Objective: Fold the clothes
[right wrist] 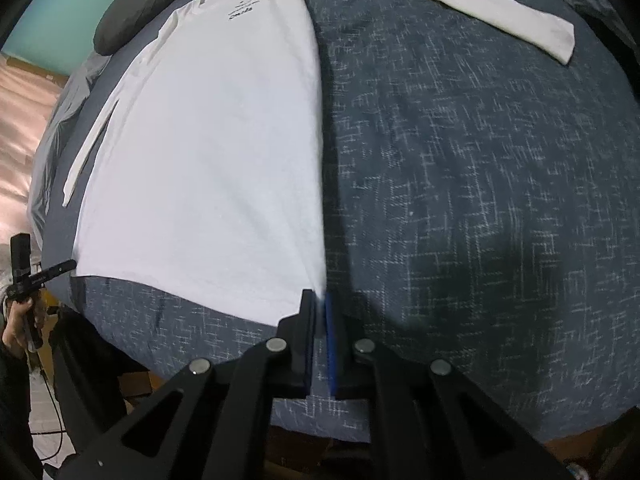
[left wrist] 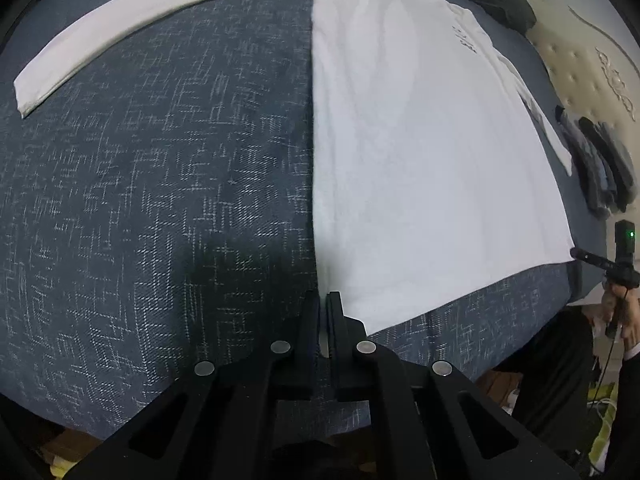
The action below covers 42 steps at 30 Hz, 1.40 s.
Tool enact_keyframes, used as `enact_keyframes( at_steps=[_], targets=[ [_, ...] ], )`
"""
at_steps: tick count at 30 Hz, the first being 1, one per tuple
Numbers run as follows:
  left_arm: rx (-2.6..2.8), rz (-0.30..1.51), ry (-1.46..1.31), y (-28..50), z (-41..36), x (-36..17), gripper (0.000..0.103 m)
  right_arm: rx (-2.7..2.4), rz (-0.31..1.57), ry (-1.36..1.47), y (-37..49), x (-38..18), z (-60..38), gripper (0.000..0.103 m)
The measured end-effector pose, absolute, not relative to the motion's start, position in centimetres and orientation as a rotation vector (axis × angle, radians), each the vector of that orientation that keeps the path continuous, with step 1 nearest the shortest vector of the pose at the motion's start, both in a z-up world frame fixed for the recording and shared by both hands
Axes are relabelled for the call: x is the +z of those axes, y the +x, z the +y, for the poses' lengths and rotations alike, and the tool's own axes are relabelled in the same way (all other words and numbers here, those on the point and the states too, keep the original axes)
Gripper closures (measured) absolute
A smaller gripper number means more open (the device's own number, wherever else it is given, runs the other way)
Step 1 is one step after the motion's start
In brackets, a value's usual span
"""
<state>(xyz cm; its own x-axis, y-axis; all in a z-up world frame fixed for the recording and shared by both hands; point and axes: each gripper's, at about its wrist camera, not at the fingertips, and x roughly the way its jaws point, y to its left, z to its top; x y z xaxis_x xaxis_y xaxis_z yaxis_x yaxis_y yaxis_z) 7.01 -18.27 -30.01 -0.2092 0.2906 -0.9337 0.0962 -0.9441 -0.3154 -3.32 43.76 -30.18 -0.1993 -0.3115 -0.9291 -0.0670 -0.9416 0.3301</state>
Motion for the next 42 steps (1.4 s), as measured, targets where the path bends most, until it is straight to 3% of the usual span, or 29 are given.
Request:
enact_keyframes(
  at_steps=[7,16,20,24,28,42],
  targets=[
    [2.311,-0.507,-1.915,7.5,-18.8,-29.5,0.096,-2.264,-0.474,1.833,-3.6,-29.1,43.6,0.097],
    [2.44,-0.475,-1.853,7.8,-21.0,-25.0,0.096,-2.342,-0.475,1.777,-4.9,-25.8,44.3,0.093],
    [2.496,-0.496,-1.786,6.0,-20.4,-23.0,0.095,-2.392,-0.511,1.719,-5.5,-24.6,45.4,0.083],
    [2.526,-0.504,-1.736,0.6,-22.0,-20.8,0.086,-2.428,-0.51,1.662,-8.2,-23.4,45.3,0.082],
    [2.55,-0.495,-1.699,-3.0,-19.3,-18.0,0.083,-2.445,-0.482,1.626,-10.3,-22.3,45.2,0.082],
    [2.591,-0.443,-1.62,-25.9,-17.4,-22.0,0.079,-2.508,-0.434,1.501,-24.9,-22.5,43.3,0.081]
  ],
)
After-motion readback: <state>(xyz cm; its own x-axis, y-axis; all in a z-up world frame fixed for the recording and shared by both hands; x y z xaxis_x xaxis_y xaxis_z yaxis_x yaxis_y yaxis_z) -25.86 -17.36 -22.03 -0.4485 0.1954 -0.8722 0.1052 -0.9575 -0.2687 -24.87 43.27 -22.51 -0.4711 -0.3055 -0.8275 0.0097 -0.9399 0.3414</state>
